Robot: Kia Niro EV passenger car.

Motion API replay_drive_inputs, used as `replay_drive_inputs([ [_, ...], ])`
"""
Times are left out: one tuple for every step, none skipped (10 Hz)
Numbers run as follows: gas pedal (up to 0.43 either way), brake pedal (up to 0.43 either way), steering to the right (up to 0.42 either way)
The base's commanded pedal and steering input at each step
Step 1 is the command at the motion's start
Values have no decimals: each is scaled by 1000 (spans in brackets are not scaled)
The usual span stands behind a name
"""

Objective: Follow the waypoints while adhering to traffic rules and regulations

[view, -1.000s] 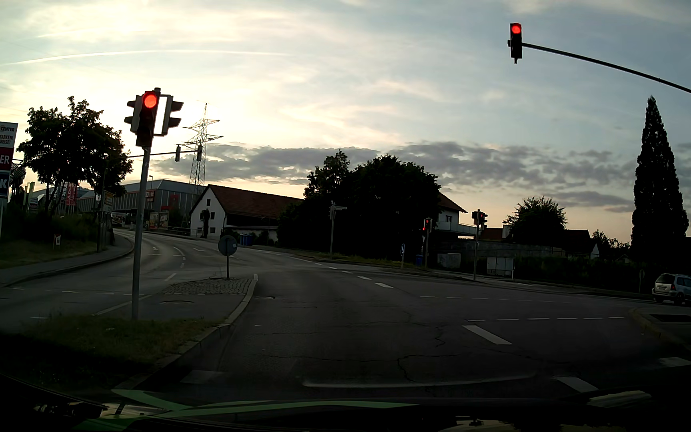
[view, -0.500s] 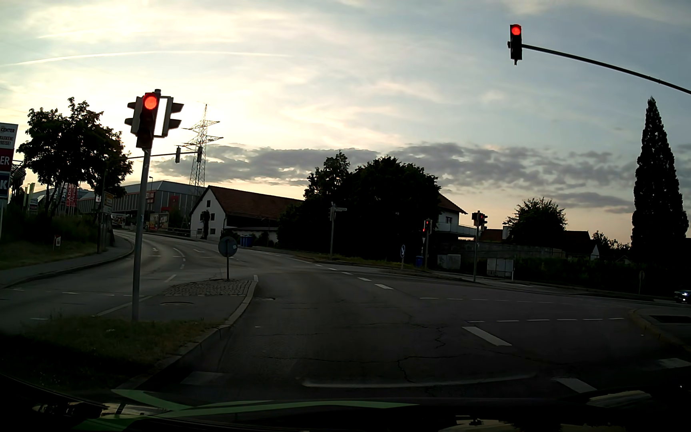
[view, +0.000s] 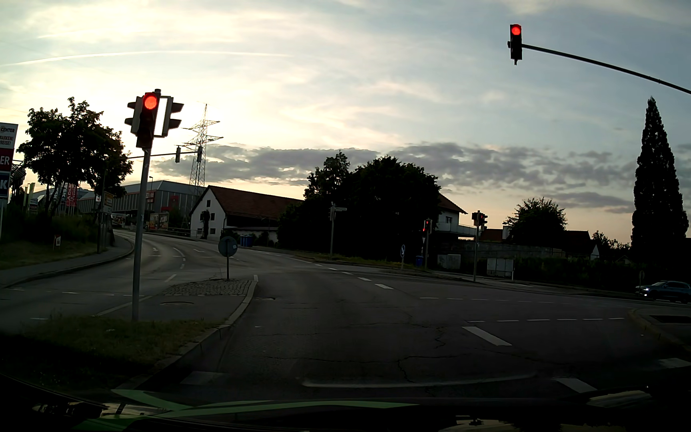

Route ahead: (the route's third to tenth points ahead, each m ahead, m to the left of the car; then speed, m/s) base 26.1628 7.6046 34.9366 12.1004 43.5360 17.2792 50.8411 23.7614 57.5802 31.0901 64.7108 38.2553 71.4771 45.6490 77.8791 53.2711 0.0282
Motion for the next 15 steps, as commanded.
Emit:
replay_drive_inputs([
  [0, 287, -43],
  [0, 287, -43],
  [0, 287, -43],
  [0, 287, -43],
  [0, 287, -43],
  [0, 287, -43],
  [0, 287, -43],
  [0, 287, -43],
  [0, 287, -43],
  [0, 287, -43],
  [0, 287, -43],
  [0, 287, -43],
  [0, 287, -43],
  [0, 287, -43],
  [0, 287, -42],
])
